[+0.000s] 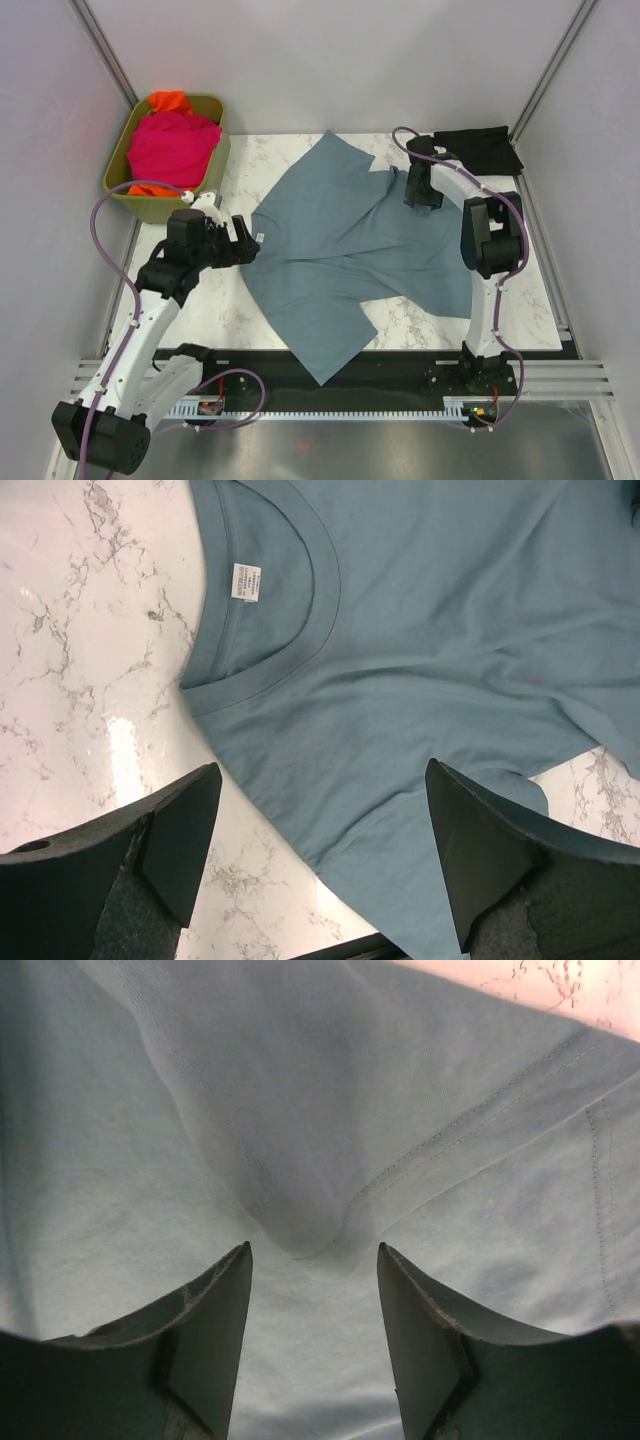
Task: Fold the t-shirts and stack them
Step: Flatten the tshirt out
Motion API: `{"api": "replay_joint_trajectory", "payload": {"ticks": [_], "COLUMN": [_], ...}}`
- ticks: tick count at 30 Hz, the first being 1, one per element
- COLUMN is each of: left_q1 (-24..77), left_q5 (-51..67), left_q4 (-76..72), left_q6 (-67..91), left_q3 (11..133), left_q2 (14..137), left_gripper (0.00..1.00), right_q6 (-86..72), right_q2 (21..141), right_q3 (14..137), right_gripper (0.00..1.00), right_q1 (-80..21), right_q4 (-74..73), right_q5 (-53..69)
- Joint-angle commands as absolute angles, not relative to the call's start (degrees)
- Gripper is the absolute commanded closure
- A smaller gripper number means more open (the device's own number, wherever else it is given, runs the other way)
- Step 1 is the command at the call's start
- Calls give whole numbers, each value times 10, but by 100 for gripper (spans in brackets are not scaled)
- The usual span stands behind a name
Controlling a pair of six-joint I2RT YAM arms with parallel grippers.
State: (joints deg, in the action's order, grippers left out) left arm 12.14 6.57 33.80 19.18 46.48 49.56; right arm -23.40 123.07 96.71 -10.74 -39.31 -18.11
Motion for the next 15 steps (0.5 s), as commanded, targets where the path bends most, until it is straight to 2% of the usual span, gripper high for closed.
{"api": "replay_joint_trajectory", "payload": {"ticks": [1, 3, 6, 7, 9, 15], "left_q1": [122, 122, 122, 123, 123, 123], "left_q5": [78, 77, 77, 77, 78, 79], "left_q4": [334, 333, 333, 332, 334, 333], "left_q6": [168, 168, 168, 168, 168, 168], "left_q3": [465, 465, 464, 465, 464, 464], "left_q2": [487, 486, 487, 486, 488, 488], "left_gripper": [10, 10, 10, 10, 10, 10], "right_q6": [-223, -222, -221, -221, -220, -213], "right_q2": [1235, 1237, 1235, 1235, 1235, 1237], "right_q3": [998, 1001, 1003, 1004, 1005, 1034], "right_gripper": [43, 48, 67, 82, 100, 100], "right_q1": [-110, -109, -110, -110, -109, -105], "right_q4": [-399, -400, -403, -403, -405, -417], "right_q5": [-202, -207, -214, -214, -217, -246]}}
